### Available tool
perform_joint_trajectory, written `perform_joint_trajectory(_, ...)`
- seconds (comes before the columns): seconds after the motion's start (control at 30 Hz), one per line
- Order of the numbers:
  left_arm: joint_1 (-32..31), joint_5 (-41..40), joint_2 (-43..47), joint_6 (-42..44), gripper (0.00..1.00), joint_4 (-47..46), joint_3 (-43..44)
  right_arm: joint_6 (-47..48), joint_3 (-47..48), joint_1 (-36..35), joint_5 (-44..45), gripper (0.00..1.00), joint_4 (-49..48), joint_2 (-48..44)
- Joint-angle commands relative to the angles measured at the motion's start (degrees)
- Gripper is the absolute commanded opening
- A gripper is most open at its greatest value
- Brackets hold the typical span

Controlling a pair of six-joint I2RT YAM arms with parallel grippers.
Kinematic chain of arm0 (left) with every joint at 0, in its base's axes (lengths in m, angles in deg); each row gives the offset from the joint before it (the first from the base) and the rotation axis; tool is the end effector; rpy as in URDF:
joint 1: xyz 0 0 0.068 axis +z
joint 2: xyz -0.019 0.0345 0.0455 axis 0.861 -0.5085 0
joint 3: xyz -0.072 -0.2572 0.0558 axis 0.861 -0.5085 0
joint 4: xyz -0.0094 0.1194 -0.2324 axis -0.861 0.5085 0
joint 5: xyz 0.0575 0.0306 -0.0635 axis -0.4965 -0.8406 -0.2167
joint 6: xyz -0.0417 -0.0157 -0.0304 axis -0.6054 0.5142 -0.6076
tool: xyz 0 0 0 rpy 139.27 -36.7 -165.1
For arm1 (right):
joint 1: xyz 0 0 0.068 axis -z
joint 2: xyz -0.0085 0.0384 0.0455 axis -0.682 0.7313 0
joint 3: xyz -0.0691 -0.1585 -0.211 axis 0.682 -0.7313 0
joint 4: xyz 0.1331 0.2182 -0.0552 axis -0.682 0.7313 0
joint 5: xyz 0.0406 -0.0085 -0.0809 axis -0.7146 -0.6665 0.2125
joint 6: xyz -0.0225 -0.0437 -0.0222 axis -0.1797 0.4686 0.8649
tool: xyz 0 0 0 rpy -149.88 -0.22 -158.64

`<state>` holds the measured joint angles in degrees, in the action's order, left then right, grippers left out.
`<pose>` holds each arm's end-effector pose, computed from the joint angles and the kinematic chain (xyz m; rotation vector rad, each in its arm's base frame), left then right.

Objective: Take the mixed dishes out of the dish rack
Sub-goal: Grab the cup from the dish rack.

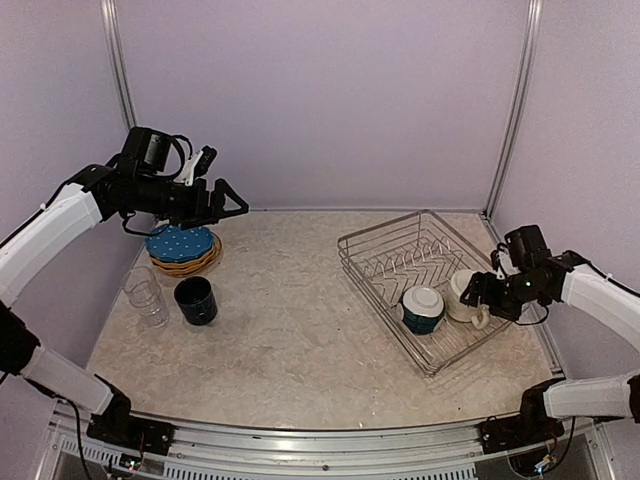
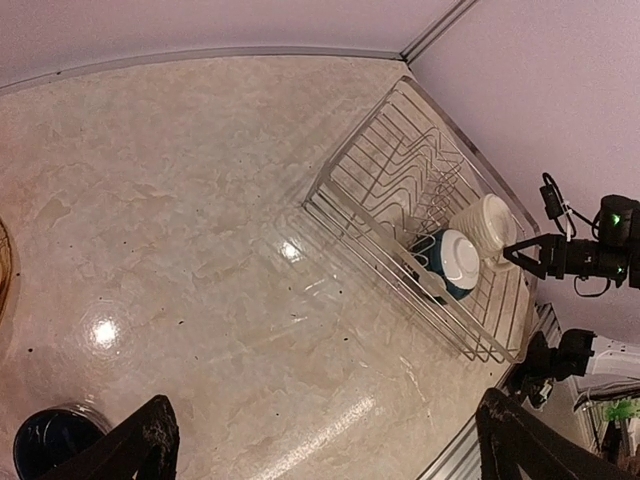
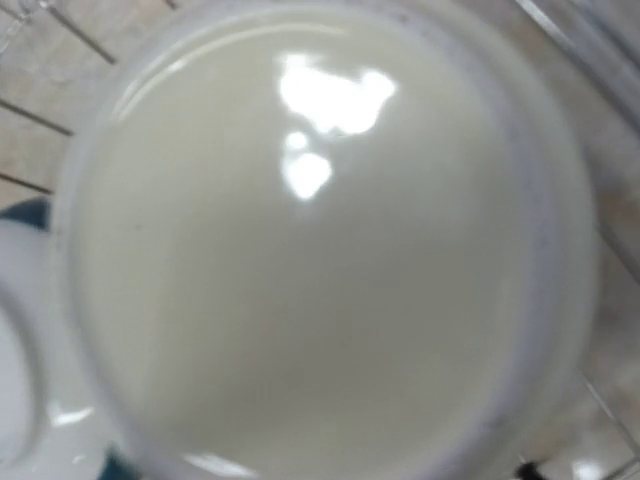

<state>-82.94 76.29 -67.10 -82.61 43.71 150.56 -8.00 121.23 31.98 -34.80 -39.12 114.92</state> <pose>0.2666 -0.1322 0.3788 0.3568 2.2744 -0.8680 0.2014 0.0436 0.2270 0.4426 2.5775 0.4394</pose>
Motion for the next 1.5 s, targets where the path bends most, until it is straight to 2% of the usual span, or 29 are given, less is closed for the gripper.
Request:
perform_joint_trajectory(0.0,0.6,2.1,-0.5,-0.7,0.99,-0.9,-0.3,0.0,0.2,-0.7,5.0,0.74,2.5,2.4)
perform_joint_trajectory(0.17,0.6,2.0,0.0,-0.9,0.99,-0.9,-0.7,0.7,1.1,-1.9,6.6,0.45,0.8,5.3)
perform_joint_trajectory(0.2,0.6,2.0,0.1,-0.9,0.99,-0.9,-0.7,0.8,1.4,-2.1,6.6,0.42,0.6,5.9)
perform_joint_trajectory(0.27,0.6,1.9,0.3,-0.9,0.99,-1.0,-0.7,0.9,1.8,-2.5,7.9,0.42,0.1,6.8)
perform_joint_trajectory(0.37,0.8,1.5,0.4,-0.8,0.99,-1.2,-0.8,0.5,2.8,-2.9,11.0,0.52,-0.3,7.6)
perform_joint_trajectory(0.47,1.2,1.8,0.0,-1.2,0.99,-0.9,-0.6,0.3,2.8,-2.9,12.0,0.54,-2.0,8.4)
perform_joint_trajectory(0.6,1.1,2.4,0.1,-1.4,0.99,-1.1,-0.8,-0.5,2.7,-4.0,13.2,0.43,-3.3,10.6)
perform_joint_trajectory(0.77,1.3,2.5,0.1,-1.5,0.99,-1.2,-0.9,-1.5,2.6,-5.1,15.0,0.35,-4.4,12.0)
perform_joint_trajectory(0.93,1.2,3.1,-0.4,-1.9,0.99,-1.5,-1.1,-2.4,2.0,-5.1,15.7,0.17,-6.5,11.3)
perform_joint_trajectory(1.1,1.4,3.1,-0.8,-1.9,0.99,-1.7,-1.2,-2.1,2.0,-5.1,14.9,0.0,-7.8,6.1)
perform_joint_trajectory(1.33,1.6,3.6,-1.8,-2.2,0.99,-2.2,-1.5,-1.1,2.4,-5.1,13.8,0.0,-8.5,-2.7)
perform_joint_trajectory(1.47,2.3,5.6,-2.6,-3.1,0.99,-2.3,-1.4,0.0,1.7,-5.1,9.5,0.0,-13.4,-8.4)
